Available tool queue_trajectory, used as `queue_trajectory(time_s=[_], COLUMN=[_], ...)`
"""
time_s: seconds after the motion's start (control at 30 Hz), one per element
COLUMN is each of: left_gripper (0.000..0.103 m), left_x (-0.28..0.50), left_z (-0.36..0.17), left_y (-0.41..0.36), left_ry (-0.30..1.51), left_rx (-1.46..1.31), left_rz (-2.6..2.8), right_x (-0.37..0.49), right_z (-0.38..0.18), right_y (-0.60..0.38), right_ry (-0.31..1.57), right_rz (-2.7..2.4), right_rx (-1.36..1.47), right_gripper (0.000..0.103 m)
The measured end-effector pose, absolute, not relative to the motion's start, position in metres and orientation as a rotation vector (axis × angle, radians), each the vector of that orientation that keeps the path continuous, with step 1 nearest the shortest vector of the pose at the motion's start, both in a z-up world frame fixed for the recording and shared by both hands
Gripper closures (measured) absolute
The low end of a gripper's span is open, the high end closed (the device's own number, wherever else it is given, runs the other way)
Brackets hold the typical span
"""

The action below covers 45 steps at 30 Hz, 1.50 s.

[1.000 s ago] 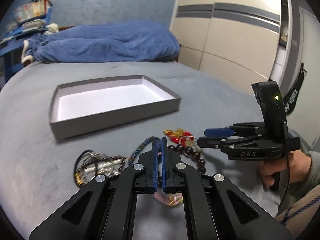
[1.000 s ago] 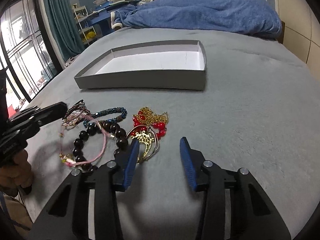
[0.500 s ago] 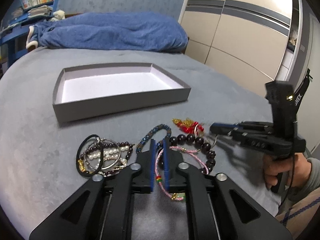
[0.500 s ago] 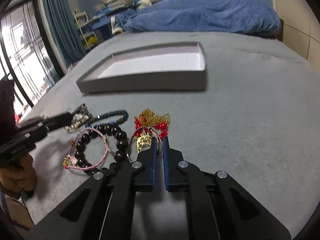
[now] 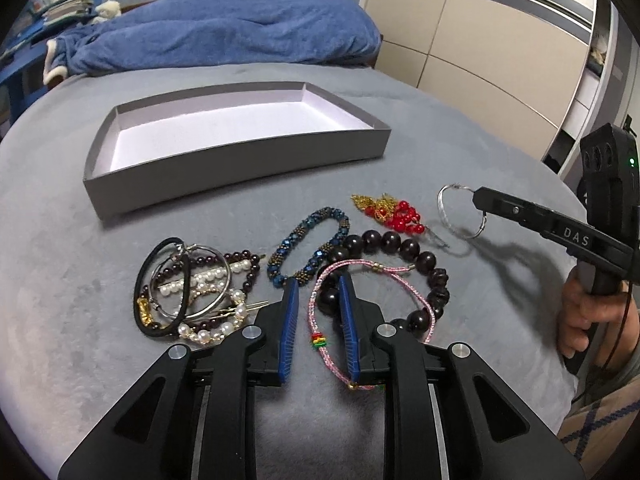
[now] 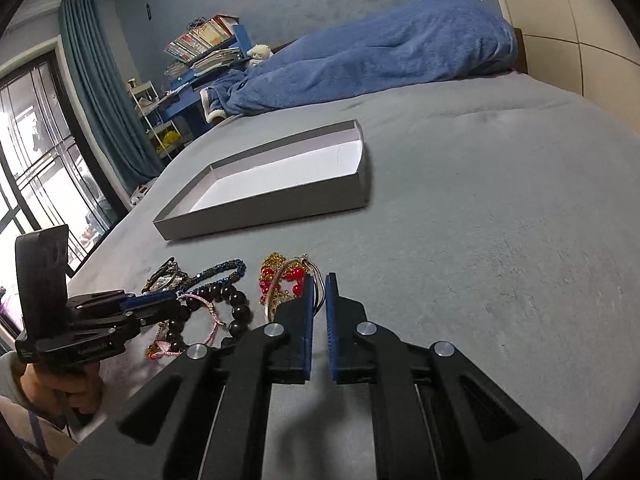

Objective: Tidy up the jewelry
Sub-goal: 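Carry both bracelets into the white box and open both tools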

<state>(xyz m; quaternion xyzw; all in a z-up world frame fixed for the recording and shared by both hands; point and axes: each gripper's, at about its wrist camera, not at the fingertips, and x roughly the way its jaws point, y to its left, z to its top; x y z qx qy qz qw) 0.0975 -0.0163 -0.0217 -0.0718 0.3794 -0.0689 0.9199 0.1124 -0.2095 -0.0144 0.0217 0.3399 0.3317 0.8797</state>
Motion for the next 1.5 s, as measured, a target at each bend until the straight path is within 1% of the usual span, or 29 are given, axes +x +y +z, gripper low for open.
queue_trajectory(time_s=[0.13,0.53,0.87,1.23,1.5], left_gripper=[0.100,0.100,0.100,0.100,0.100], left_x=[0.094,0.076,0.089,0.126,0.170], left_z=[-0.018,0.024,0.065,0.079,0.068], left_y=[-0.019,-0.031,-0.019,0.026,0.076], left_ry=[0.755,0.621,0.548,0.502,0.482], left_rx=[-0.139,-0.068,-0.056,-0.125,-0.260], left_rz=[-0.162,-0.226,-0.221,-0.108,0.026], right_x=[0.112,0.113,0.129,0.167,0.205], right_z=[-0.015,-0.013,0.008,0.028,0.035], right_y=[-0.208,-0.210,-0.207,-0.177,-0.123], right_ry=[0.713,0.705,0.684,0.685,0.691], right_rz=[0.690,0.719,0.760,0.810,0.845], right_rx=[0.040,0.061,0.087,0.099,0.100], right_gripper=[0.098,0.099,0.099,0.099,0.099])
